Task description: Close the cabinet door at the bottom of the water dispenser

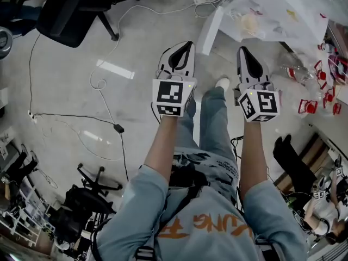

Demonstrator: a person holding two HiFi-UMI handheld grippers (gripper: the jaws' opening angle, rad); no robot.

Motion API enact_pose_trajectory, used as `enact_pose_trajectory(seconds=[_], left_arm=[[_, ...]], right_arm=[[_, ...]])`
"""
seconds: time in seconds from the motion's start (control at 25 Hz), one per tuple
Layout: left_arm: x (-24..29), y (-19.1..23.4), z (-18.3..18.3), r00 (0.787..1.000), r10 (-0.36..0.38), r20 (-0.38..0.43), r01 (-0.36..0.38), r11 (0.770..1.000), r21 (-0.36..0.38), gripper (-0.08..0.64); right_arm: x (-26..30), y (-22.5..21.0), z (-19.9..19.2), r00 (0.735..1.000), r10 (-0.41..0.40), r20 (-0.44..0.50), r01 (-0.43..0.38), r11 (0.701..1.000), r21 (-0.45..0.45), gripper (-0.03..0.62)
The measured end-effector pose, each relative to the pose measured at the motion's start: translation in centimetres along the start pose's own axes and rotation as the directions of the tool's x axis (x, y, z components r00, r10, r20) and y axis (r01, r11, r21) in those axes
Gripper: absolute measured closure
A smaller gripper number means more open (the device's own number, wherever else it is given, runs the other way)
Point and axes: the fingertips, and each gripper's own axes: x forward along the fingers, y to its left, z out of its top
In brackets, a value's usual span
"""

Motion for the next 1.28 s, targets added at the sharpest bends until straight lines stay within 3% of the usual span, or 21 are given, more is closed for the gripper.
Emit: enact_pose_trajectory(seconds=[0.12,0.36,0.72,1.04,1.28], left_arm=[[1.3,0.0,-2.6,1.000,-0.002,-0.016,0.002,1.000,0.000,0.540],[2.5,1.4,-7.2,0.997,0.073,-0.026,-0.074,0.996,-0.051,0.540],[5.0,-0.5,-13.0,0.999,0.027,-0.037,-0.029,0.998,-0.061,0.540],[5.1,1.0,-19.7,0.994,0.039,-0.103,-0.047,0.996,-0.078,0.540],[5.8,2.5,-23.7,0.988,0.031,-0.152,-0.035,0.999,-0.029,0.540]], right_arm=[[0.6,-1.1,-3.0,1.000,0.000,-0.021,0.001,1.000,0.020,0.563],[0.7,-2.4,-7.5,0.999,-0.001,-0.032,0.004,0.997,0.073,0.563],[2.3,-2.3,-15.0,0.996,0.022,-0.086,-0.016,0.997,0.076,0.563],[4.6,-1.4,-21.8,0.993,-0.009,-0.119,0.018,0.997,0.073,0.561],[7.1,0.1,-26.6,0.992,-0.020,-0.127,0.029,0.997,0.071,0.561]])
